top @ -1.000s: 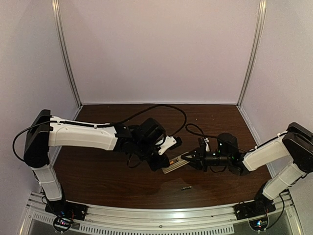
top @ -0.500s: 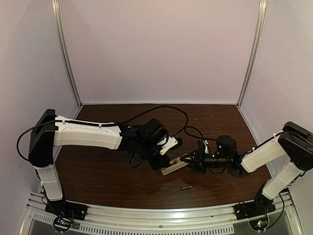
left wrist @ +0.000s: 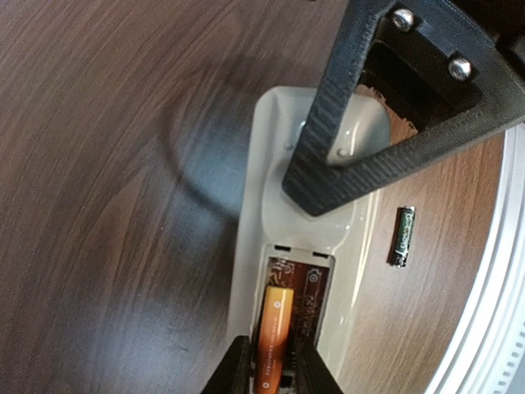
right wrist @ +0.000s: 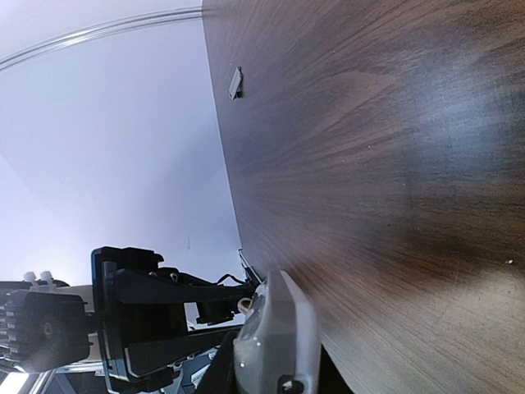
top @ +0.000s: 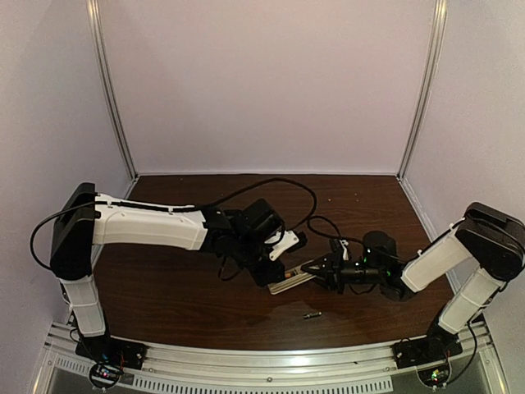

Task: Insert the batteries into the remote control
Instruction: Place the battery in the battery compartment.

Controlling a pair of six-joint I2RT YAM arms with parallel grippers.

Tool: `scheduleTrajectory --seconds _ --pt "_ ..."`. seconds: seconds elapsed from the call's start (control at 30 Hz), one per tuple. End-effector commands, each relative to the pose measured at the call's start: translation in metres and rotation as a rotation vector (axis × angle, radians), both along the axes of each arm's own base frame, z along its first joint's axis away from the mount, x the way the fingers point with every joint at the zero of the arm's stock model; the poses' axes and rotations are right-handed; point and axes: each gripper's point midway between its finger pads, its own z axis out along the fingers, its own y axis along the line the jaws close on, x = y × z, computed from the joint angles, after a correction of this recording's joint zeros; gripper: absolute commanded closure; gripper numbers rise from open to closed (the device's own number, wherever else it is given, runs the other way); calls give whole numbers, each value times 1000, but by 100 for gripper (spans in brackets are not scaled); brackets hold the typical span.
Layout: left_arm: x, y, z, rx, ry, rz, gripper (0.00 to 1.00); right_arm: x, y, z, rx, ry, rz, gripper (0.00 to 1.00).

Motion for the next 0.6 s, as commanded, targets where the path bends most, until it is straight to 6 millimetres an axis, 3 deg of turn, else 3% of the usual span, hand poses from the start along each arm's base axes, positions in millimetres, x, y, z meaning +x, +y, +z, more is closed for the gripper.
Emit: scheduleTrajectory --seconds 0.0,0.43,0.57 --pt "2 -4 -4 18 -11 -7 78 -2 4 14 54 -37 14 100" --pt "4 -16 4 -17 -5 -14 78 -5 8 17 66 -40 32 100" --pt "2 -18 13 -42 -6 -30 72 -6 8 17 67 -38 39 100"
